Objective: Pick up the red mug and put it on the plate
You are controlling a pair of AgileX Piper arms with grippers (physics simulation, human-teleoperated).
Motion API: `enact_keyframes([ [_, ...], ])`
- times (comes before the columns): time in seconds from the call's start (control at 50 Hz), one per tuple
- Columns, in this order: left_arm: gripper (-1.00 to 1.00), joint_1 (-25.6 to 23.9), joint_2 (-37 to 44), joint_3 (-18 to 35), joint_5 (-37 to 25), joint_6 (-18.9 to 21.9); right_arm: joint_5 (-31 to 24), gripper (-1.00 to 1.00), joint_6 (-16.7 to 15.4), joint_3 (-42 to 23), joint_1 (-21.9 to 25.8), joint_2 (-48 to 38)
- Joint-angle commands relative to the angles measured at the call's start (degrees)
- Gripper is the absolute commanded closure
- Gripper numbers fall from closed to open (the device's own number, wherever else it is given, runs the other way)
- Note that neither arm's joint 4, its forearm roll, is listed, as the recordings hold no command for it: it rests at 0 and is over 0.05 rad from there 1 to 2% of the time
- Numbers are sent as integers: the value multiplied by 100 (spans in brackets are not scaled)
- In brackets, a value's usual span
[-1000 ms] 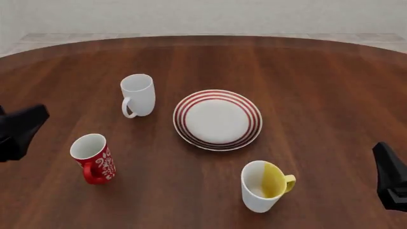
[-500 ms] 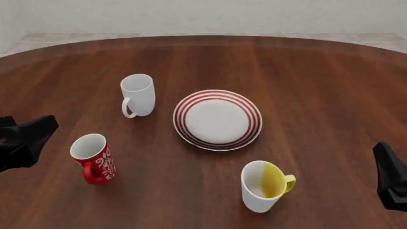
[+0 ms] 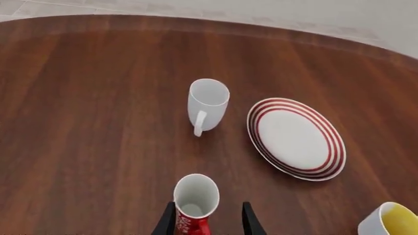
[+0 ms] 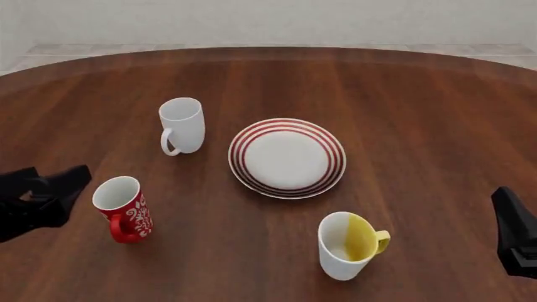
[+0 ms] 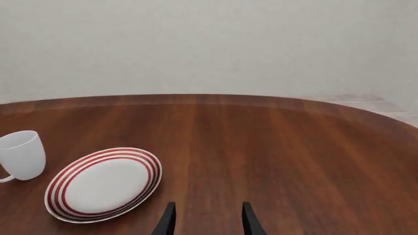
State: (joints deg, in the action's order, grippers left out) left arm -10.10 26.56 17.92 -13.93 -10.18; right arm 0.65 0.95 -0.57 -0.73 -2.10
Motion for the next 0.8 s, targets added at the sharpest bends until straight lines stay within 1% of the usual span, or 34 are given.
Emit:
enact_keyframes([
  [0.02,-100,116,6,-216,184,46,35,-100,3,8,1,-30],
  [0.06,-100,70,166,-297,311,27,30,-100,6,9,-2,-23],
  [0.22,-100,74,391,-605,652,-98,28,-100,11,-5,0,-39],
  [0.4,-100,57,441,-665,722,-152,80,-100,1,7,15,-88],
  [0.48,-100,71,568,-727,863,-212,10,-100,0,-34,18,-62],
  [0.8,-100,66,1060,-1044,1482,-313,125,-100,-27,-4,28,-154],
])
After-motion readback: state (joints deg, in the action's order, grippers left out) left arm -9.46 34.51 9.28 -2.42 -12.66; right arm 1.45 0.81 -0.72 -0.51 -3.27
